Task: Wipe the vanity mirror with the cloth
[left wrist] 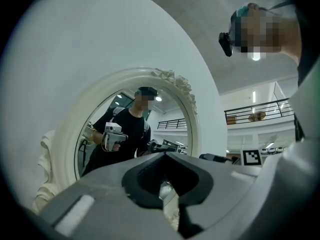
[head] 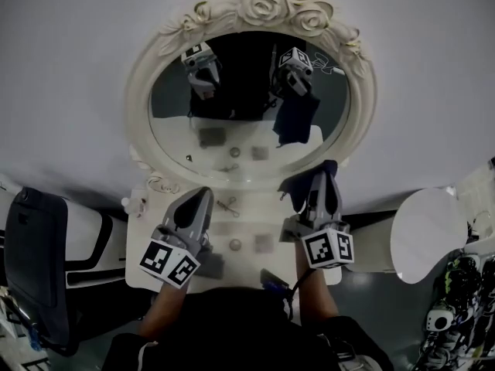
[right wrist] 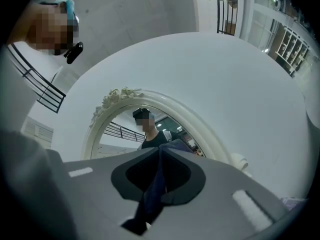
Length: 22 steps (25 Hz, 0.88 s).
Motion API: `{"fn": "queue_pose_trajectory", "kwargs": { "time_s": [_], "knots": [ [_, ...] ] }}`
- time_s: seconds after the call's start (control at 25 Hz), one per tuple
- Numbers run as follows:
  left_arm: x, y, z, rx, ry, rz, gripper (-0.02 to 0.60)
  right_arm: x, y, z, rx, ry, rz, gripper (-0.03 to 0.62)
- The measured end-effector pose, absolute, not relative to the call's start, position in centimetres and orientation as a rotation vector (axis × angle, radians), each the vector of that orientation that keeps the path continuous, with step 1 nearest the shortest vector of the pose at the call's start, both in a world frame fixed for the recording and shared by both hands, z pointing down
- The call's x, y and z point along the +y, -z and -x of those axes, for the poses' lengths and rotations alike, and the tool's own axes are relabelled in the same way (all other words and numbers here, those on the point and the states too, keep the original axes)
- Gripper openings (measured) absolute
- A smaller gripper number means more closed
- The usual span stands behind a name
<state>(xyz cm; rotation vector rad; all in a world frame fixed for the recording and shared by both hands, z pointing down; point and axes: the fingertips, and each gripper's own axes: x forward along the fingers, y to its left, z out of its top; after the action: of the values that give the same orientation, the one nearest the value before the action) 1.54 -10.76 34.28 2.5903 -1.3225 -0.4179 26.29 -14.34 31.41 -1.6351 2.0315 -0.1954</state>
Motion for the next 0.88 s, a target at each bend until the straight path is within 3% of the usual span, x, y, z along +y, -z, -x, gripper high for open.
{"fn": "queue_pose_trajectory", "kwargs": {
  "time_s": [0.88],
  "knots": [
    [-17.7, -33.3, -2.6, -1.27, 0.441, -2.607, 0.005, -23.7, -28.8, -30.2, 1.901, 0.106, 1.522, 0.026]
  ]
}}
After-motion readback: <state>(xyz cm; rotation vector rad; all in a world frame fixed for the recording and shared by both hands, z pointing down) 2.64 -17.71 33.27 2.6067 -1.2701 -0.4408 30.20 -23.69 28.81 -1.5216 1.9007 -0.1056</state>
